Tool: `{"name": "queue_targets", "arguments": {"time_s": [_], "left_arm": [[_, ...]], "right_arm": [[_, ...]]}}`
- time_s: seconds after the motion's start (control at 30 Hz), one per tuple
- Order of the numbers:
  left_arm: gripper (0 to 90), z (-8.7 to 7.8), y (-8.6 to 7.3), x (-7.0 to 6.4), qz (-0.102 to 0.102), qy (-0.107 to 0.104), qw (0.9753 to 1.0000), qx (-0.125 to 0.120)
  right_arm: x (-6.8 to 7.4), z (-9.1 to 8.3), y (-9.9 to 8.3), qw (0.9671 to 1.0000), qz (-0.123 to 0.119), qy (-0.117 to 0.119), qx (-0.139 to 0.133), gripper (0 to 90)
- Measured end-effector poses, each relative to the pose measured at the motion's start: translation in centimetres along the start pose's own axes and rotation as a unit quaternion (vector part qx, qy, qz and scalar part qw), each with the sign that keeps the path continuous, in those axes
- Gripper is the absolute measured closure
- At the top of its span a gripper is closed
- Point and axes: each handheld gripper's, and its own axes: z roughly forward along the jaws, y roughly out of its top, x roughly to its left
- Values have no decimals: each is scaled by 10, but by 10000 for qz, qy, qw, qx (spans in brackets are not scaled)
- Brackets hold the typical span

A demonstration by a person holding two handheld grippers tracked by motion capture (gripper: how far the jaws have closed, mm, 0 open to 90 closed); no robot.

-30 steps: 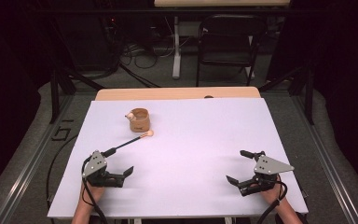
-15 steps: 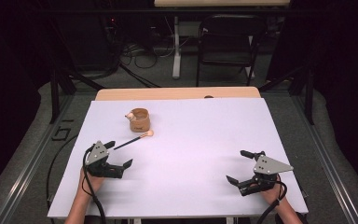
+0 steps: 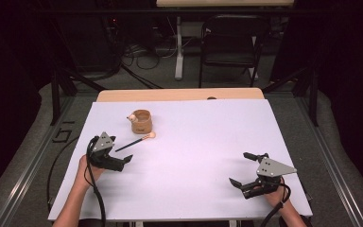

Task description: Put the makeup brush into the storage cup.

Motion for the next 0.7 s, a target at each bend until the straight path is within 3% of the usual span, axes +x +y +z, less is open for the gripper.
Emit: {"name": "queue_targets", "arguments": {"time_s": [0.13, 0.17, 0.4, 0.5, 0.7], "left_arm": [[2, 3, 6, 4, 58, -52, 9998, 179], [2, 6, 10, 4, 156, -29, 9991, 394], [2, 14, 20, 15, 135, -142, 9962, 854], [2, 15, 24, 18, 153, -80, 9959, 887], [3, 21, 34, 24, 331, 33, 9928, 1152]], "right_arm": [[0, 0, 0, 10000, 5, 8, 12, 0], [0, 0, 0, 10000, 7, 13, 11, 0], [0, 0, 0, 10000, -4, 9, 14, 0], [0, 0, 0, 10000, -6, 10, 17, 0], [0, 0, 0, 10000, -4, 20, 25, 0]]}}
